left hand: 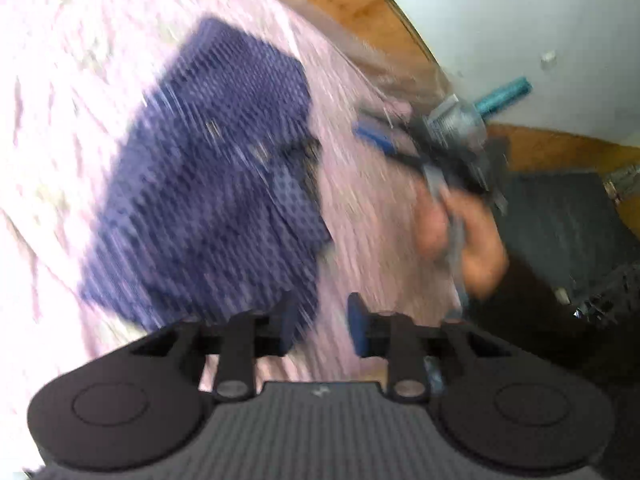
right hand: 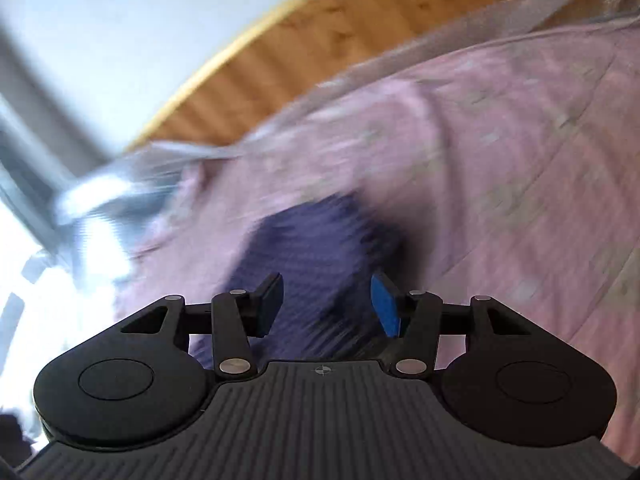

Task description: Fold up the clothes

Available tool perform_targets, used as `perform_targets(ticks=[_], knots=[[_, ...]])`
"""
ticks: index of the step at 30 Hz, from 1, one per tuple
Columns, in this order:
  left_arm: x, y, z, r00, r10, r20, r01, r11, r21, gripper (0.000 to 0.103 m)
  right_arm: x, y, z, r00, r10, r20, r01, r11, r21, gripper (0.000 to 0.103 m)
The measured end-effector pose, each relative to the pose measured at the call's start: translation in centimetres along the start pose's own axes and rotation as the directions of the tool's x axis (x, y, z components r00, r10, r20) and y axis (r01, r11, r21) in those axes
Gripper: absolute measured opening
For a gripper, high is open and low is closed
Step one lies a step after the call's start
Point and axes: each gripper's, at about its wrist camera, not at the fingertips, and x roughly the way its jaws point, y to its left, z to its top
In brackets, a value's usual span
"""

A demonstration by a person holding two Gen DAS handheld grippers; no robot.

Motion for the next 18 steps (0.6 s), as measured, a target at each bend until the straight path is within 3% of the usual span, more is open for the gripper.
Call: perform_targets(ticks=[2, 3, 5, 6, 7, 8, 9, 10, 11, 12, 13, 15, 18], knots=[[0.5, 1.6, 1.4, 0.999, 0.048, -0.012, -0.048, 0.999, 0.023, 0.035, -0.4, 1.5, -3.1, 0.997, 0.071, -0.036, -0.072, 0.997, -0.023, 0.052], [1.6, 2.8, 1.5, 0.995, 0.086, -0.059, -0.084, 0.996, 0.026, 0.039, 0.2, 2.0, -4.5, 0.995, 0.076, -0.059, -0.078, 0.996, -0.034, 0.052], [3.7, 5.4, 1.5, 0.975, 0.153, -0.160, -0.150, 0.988, 0.032, 0.036, 2.6, 2.0, -7.7, 0.991, 0.014, -0.136, -0.018, 0.999, -0.030, 0.050], [4.6, 6.5, 1.3, 0.964, 0.155, -0.217, -0.152, 0.988, 0.029, 0.024, 2.1, 2.4, -8.6, 0.992, 0.004, -0.124, -0.004, 1.000, 0.000, 0.034], [4.8, 6.7, 1.5, 0.960, 0.140, -0.242, -0.134, 0.990, 0.040, 0.024, 1.6, 2.8, -9.5, 0.994, -0.007, -0.113, 0.011, 1.000, 0.029, 0.013], [4.6, 6.5, 2.3, 0.956, 0.124, -0.264, -0.112, 0.992, 0.058, 0.025, 1.1, 3.1, -10.4, 0.995, -0.019, -0.102, 0.025, 0.998, 0.059, 0.014], [4.2, 6.2, 3.4, 0.955, 0.103, -0.277, -0.085, 0.994, 0.075, 0.030, 0.6, 3.5, -11.3, 0.995, -0.030, -0.091, 0.038, 0.995, 0.089, 0.032], [3.3, 5.7, 4.4, 0.960, 0.076, -0.269, -0.051, 0.994, 0.099, 0.037, 0.1, 3.9, -12.2, 0.996, -0.042, -0.081, 0.052, 0.992, 0.119, 0.062], [2.0, 5.3, 5.8, 0.968, 0.041, -0.246, -0.010, 0.992, 0.127, 0.042, -0.4, 4.2, -13.0, 0.996, -0.054, -0.071, 0.064, 0.987, 0.148, 0.072], [0.9, 5.1, 7.1, 0.975, 0.006, -0.223, 0.027, 0.989, 0.143, 0.054, -0.9, 4.6, -13.9, 0.996, -0.067, -0.061, 0.077, 0.981, 0.178, 0.079], [-0.1, 5.2, 8.7, 0.981, -0.026, -0.191, 0.055, 0.987, 0.153, 0.065, -1.4, 5.0, -14.8, 0.995, -0.080, -0.052, 0.089, 0.974, 0.208, 0.080], [-1.6, 6.5, 11.9, 0.990, -0.057, -0.129, 0.077, 0.985, 0.157, 0.073, -2.4, 5.7, -16.6, 0.994, -0.106, -0.035, 0.111, 0.957, 0.267, 0.081], [-0.3, 9.7, 17.3, 0.995, -0.038, -0.096, 0.051, 0.989, 0.136, 0.076, -3.9, 6.8, -19.3, 0.989, -0.147, -0.012, 0.142, 0.924, 0.355, 0.084]])
